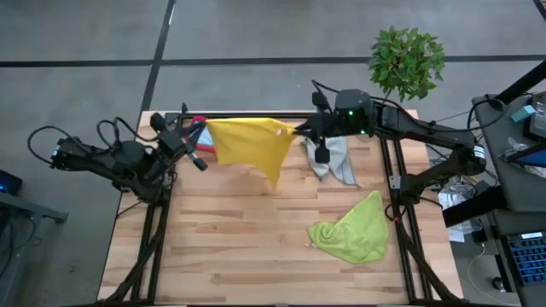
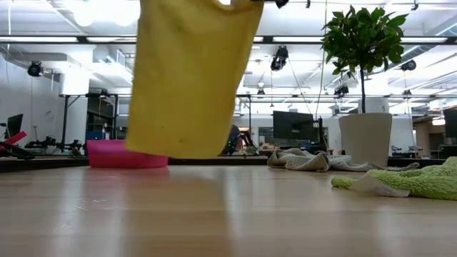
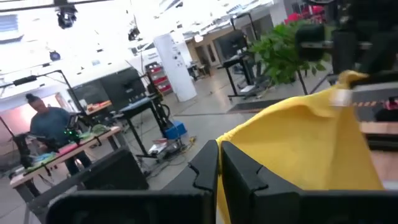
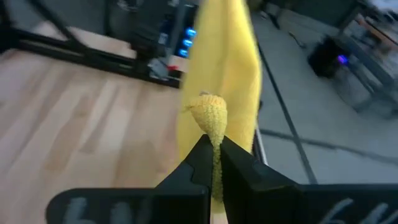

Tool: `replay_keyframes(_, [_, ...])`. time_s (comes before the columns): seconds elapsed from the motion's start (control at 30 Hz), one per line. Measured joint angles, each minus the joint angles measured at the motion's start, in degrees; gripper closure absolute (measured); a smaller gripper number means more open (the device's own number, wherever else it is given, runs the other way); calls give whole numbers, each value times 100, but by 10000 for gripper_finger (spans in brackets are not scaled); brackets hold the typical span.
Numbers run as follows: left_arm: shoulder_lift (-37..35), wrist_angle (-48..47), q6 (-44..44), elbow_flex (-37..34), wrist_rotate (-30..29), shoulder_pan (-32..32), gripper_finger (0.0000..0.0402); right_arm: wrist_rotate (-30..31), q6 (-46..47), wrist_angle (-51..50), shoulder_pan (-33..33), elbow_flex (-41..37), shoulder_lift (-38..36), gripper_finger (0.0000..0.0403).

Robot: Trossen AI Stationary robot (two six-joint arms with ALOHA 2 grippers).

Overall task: Fold microfiber towels
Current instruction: Fold the yellow microfiber cloth

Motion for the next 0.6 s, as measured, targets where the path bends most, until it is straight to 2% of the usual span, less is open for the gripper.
replay_keyframes(0.1, [-135,-309,14,-20,13,-93,402,-557,-165,-25,32,0,-9,394])
replay_keyframes(0.2, [-174,-876,-122,-106,232,-392,401,-1347,21,-266,95,-21,12,394])
replay_keyframes(0.27, [-122,-1007,-360,-204,401,-605,401,-1645,219,-462,171,-70,30,394])
replay_keyframes(0.43, [206,-982,-653,-535,1457,-1211,401,-1693,691,-1031,518,-285,155,394])
replay_keyframes(0.6, [804,-907,-1315,-668,1625,-1775,401,-1709,1330,-1003,983,-688,294,386])
